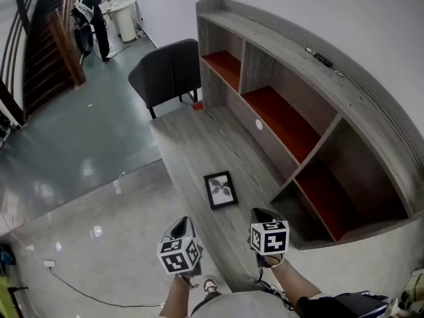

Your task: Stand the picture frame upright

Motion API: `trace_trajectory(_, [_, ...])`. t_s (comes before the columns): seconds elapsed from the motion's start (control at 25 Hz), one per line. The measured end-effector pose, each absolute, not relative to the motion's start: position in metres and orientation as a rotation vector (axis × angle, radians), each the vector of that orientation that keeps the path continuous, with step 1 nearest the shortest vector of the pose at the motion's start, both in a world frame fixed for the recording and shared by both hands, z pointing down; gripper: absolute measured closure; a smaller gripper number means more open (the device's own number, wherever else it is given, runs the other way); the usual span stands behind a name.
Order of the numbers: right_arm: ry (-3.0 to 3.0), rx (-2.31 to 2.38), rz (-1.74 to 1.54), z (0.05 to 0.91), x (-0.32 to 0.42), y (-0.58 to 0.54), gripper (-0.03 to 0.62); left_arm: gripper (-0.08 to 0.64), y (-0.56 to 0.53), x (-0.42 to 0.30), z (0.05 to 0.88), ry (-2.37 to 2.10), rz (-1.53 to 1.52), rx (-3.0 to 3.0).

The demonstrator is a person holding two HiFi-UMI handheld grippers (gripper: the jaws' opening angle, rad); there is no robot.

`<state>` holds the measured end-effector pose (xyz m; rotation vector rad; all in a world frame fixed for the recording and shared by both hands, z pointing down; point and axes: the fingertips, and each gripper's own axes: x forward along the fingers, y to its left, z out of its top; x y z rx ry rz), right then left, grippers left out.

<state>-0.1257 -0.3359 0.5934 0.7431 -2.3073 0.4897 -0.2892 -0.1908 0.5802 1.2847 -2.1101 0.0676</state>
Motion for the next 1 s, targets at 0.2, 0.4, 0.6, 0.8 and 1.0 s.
trace_trajectory(0.2, [-2.285,0.719,0.505,0.610,-0.140,-0.351,0.560,0.546,-0.202,-0.300,0.598,-2.089,0.091,1.256])
trace_trajectory(0.4, [-2.262,0.691,0.523,0.629,-0.151,-0.364,0.560,0.546,-0.208,-0.305,0.621,-2.059,0.122,1.220])
trace_trajectory(0.6, [-2.244,0.676,0.510,0.647,-0.160,-0.380,0.560,0.546,-0.208,-0.314,0.640,-2.046,0.146,1.183])
trace_trajectory(0.8, [-2.236,0.642,0.497,0.665,-0.177,-0.393,0.560,0.546,-0.204,-0.329,0.657,-2.061,0.131,1.112])
trace_trajectory(1.0, [-2.236,0.596,0.490,0.682,-0.191,-0.399,0.560,0.546,-0.210,-0.332,0.667,-2.068,0.128,1.101])
